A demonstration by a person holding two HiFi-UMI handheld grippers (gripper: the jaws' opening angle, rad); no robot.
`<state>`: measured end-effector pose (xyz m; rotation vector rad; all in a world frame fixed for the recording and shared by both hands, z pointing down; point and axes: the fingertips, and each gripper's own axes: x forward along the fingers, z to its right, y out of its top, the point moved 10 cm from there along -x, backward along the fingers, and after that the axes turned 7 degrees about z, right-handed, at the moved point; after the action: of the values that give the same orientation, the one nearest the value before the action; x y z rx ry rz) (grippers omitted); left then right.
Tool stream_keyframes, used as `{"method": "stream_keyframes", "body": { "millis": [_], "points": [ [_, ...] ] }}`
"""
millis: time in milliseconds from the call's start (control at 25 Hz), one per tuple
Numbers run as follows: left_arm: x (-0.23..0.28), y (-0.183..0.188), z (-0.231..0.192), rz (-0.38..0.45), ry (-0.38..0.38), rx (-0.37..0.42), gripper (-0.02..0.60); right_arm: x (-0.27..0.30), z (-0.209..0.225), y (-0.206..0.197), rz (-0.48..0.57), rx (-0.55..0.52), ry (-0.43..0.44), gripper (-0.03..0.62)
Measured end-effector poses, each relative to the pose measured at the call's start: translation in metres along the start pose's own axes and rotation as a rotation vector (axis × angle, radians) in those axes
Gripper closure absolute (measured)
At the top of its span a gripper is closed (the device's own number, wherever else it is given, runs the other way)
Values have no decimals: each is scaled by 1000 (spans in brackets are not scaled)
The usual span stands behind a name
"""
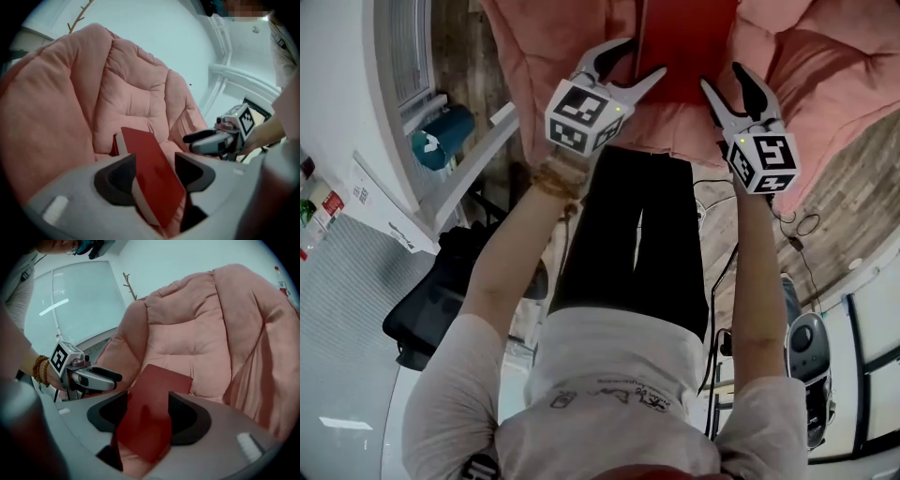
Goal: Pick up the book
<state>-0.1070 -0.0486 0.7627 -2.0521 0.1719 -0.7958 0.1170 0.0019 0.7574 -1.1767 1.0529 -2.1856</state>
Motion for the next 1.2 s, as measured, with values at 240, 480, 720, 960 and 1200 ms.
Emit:
{"method": "stream_keyframes", "body": {
  "millis": [240,480,720,960,1200],
  "points": [
    [22,-25,-11,-80,-12,-19,266,30,30,-37,-52,98,1,253],
    [38,-41,-24,-130,20,-73,250,56,49,-60,-98,171,-1,213],
    [51,-50,-38,-153,44,-107,239,78,62,-76,-145,224,34,147],
    [60,-55,-41,-178,52,-106,239,90,69,-82,-157,250,103,118],
    [61,-56,-43,-173,42,-119,249,97,70,-80,-144,282,123,131]
  ]
}}
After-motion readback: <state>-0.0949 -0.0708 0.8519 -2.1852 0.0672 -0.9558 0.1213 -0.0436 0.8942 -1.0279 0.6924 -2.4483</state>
